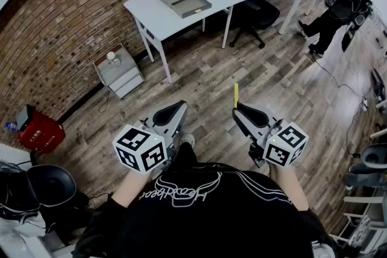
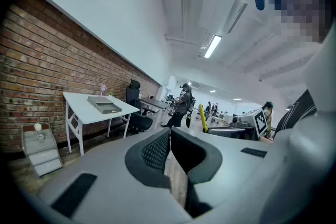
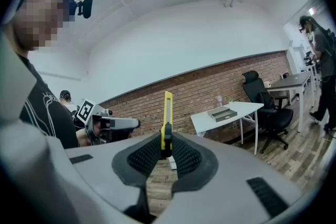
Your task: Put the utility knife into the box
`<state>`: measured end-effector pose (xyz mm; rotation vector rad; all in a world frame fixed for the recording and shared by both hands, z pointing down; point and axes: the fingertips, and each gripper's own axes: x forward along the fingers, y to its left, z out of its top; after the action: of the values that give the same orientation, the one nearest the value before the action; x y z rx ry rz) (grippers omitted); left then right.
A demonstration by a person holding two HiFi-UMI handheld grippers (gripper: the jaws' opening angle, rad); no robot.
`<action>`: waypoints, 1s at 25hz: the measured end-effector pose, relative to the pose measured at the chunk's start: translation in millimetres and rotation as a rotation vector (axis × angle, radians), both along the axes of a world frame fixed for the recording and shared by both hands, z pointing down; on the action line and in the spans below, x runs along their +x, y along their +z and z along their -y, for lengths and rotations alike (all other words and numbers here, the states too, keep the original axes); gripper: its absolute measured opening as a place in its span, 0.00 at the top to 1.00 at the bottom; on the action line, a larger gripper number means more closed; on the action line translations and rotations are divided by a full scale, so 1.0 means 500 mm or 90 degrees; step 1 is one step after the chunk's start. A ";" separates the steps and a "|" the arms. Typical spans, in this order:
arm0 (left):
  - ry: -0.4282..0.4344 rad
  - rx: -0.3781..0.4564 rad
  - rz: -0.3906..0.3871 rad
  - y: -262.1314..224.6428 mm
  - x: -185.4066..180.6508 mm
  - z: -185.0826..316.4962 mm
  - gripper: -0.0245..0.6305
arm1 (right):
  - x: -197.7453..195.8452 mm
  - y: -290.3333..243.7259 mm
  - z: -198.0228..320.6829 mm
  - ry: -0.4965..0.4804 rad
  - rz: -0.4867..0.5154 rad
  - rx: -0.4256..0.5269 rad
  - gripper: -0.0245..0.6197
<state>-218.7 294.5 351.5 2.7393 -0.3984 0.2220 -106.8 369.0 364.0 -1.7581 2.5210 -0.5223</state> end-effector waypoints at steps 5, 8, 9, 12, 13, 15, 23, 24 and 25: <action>-0.010 -0.013 -0.002 0.010 -0.004 0.020 0.92 | 0.002 0.010 0.016 0.002 0.002 -0.006 0.86; -0.005 -0.023 -0.002 0.022 0.004 0.040 0.91 | 0.013 0.019 0.036 0.013 0.005 -0.007 0.86; -0.001 -0.027 0.000 0.027 0.008 0.046 0.92 | 0.016 0.024 0.043 0.016 0.008 -0.010 0.86; 0.010 -0.035 0.011 0.039 0.021 0.067 0.91 | 0.023 0.039 0.066 0.024 0.020 -0.022 0.86; 0.013 -0.036 0.014 0.042 0.027 0.077 0.91 | 0.028 0.043 0.075 0.027 0.021 -0.024 0.86; 0.017 -0.042 0.018 0.049 0.042 0.101 0.91 | 0.042 0.052 0.099 0.037 0.018 -0.027 0.86; 0.024 -0.082 0.045 0.103 0.079 0.244 0.91 | 0.071 0.102 0.244 0.046 0.038 -0.064 0.86; 0.022 -0.090 0.049 0.110 0.081 0.268 0.91 | 0.073 0.107 0.269 0.044 0.040 -0.068 0.86; 0.019 -0.097 0.052 0.117 0.083 0.293 0.91 | 0.074 0.110 0.294 0.041 0.041 -0.071 0.86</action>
<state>-177.3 148.1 410.2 2.5937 -0.3472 0.3585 -69.5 222.2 418.9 -1.8203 2.4265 -0.7178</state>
